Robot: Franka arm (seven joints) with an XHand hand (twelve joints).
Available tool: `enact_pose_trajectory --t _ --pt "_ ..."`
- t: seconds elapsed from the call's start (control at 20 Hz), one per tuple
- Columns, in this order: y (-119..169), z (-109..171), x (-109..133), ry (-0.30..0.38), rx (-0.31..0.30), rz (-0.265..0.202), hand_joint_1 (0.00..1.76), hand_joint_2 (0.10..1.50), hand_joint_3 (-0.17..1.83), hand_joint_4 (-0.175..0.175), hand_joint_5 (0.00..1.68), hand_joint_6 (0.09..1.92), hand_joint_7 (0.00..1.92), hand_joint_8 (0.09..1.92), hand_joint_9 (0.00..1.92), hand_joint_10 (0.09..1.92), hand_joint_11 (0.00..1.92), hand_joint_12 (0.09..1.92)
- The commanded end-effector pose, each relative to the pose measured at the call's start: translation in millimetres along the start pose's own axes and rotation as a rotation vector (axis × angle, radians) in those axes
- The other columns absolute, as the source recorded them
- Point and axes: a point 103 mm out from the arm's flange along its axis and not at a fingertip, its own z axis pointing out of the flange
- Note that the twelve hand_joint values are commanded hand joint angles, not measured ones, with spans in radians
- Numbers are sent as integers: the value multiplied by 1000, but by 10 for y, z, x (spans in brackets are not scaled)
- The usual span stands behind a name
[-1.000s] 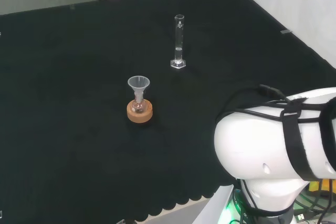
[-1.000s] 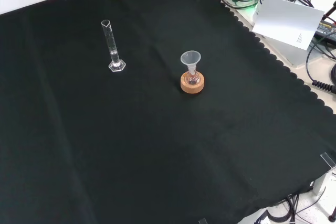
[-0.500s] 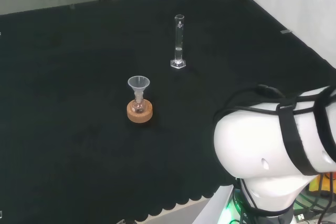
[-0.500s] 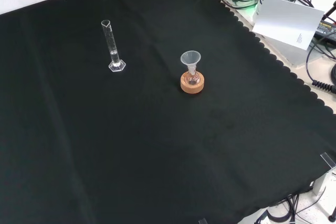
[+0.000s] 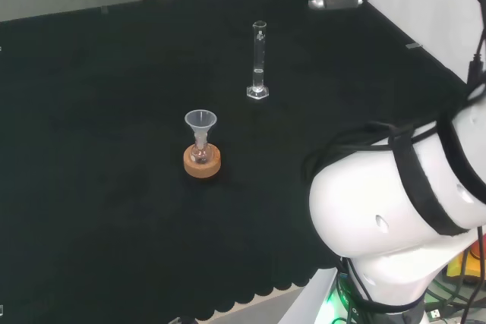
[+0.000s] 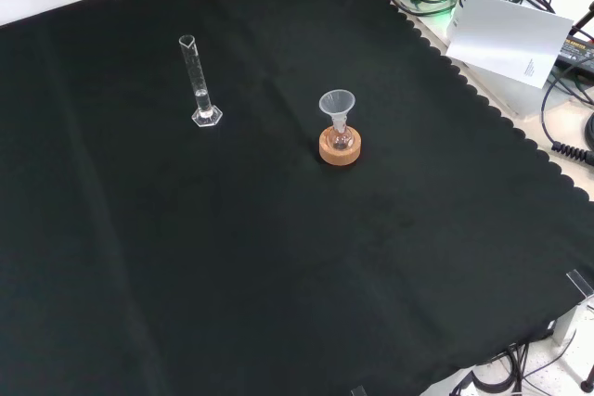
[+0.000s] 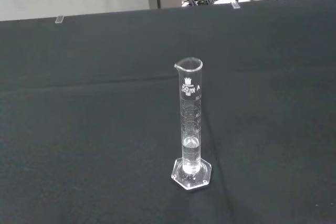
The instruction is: Pick up the graduated cylinder.
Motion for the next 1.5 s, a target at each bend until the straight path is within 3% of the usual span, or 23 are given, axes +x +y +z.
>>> enact_pose_trajectory --t 0.05,0.6,0.85,1.5 --pt "472 567 -242 63 33 -5 310 1110 236 -31 292 87 209 639 375 680 162 1384" --pt "805 999 -407 107 78 -8 355 1077 230 -38 282 87 122 629 307 660 161 1380" --pt "870 1165 -479 148 62 3 375 1059 228 -39 272 87 107 630 293 667 152 1381" --pt "1018 1589 -618 227 78 -30 410 1011 224 -40 271 87 145 656 323 694 187 1386"
